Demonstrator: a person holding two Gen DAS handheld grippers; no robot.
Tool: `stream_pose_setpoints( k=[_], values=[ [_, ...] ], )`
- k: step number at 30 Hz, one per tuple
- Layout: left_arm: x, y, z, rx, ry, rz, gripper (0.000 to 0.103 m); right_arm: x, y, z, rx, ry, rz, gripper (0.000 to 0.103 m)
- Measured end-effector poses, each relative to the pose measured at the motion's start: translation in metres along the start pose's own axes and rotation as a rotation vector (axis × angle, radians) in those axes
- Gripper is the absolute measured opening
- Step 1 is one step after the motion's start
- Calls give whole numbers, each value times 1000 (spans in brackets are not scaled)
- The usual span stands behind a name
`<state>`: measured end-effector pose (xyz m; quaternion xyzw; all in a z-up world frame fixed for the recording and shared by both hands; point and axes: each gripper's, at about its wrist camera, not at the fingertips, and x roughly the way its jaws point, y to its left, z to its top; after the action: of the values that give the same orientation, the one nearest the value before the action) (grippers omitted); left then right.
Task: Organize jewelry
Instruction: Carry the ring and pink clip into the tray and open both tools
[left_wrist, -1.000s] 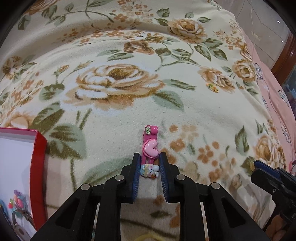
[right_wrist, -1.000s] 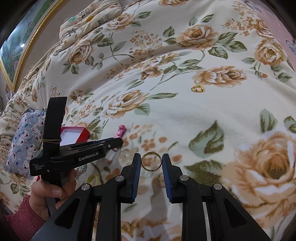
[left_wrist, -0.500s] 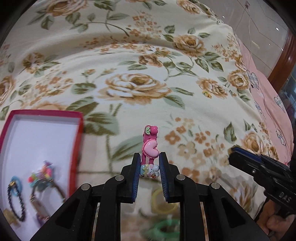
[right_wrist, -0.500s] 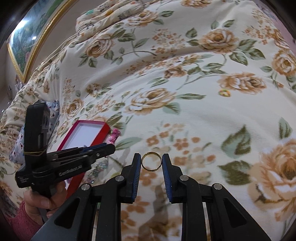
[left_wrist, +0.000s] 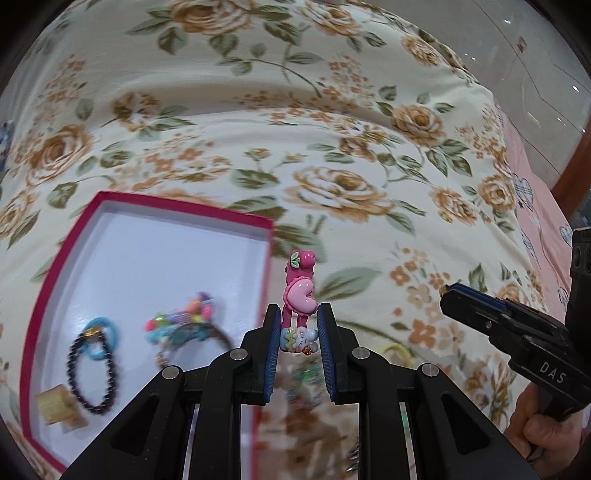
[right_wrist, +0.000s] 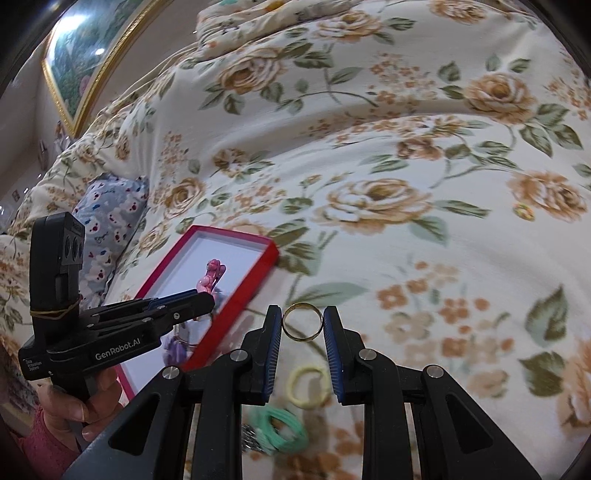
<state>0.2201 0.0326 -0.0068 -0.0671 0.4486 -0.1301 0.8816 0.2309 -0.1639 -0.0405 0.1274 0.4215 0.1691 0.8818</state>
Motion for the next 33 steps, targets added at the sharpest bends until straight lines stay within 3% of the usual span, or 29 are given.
stream_pose_setpoints(
  k=[15,33],
  values=[
    [-29,56,-3,-93,-22,86,19,54,59,16,-82,54,96,23],
    [-14,93,9,-140,-12,139,19,103,90,29,-139,105,124,23]
  ],
)
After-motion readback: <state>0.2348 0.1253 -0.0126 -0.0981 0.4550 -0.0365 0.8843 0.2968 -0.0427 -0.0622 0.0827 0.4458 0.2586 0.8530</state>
